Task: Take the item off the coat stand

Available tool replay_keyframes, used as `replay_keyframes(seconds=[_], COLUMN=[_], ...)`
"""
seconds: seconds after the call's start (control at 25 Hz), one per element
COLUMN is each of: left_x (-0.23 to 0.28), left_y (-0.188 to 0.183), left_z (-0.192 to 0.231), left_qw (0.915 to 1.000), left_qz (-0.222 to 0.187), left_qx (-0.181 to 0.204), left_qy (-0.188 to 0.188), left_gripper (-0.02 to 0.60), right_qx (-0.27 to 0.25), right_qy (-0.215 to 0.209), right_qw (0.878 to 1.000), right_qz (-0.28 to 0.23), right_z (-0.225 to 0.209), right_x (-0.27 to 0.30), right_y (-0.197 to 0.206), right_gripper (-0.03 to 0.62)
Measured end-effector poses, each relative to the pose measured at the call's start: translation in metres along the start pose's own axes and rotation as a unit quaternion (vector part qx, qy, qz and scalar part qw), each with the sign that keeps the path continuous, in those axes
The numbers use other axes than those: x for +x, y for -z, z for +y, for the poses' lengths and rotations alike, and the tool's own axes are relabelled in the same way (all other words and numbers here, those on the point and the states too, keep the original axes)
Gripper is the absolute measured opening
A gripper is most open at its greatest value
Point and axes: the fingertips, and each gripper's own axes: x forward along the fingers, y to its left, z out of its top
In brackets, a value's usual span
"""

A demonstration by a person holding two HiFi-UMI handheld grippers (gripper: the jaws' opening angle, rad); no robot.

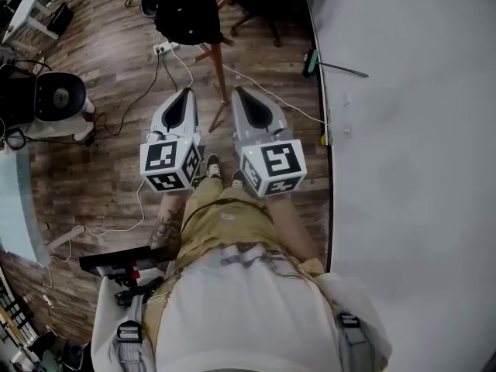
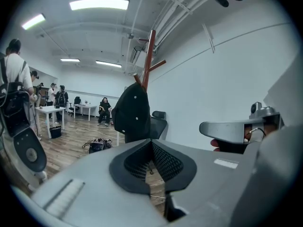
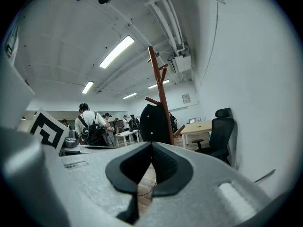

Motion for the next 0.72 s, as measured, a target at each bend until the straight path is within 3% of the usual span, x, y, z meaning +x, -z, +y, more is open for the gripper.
replay_keyframes(seconds=[0.36, 0.72], left_x=[0.013, 0.048], left_y=[-0.017, -0.033], left_z=[0.009, 0.059], left_qw=[0.9993, 0.9991], left_qz=[-0.018, -0.022], left_qx=[0.003, -0.01], left_qy=[0.031, 0.036], left_gripper=[0.002, 0.002], right_qx=[-0.017, -0.02], right_qy=[0.036, 0.087], right_qw=[0.999, 0.996], right_qz=[-0.008, -0.008], right_z=[0.001, -0.008], right_x=[0.027, 0.087], right_y=[-0.014, -0.022], right_gripper=[0.002, 0.002])
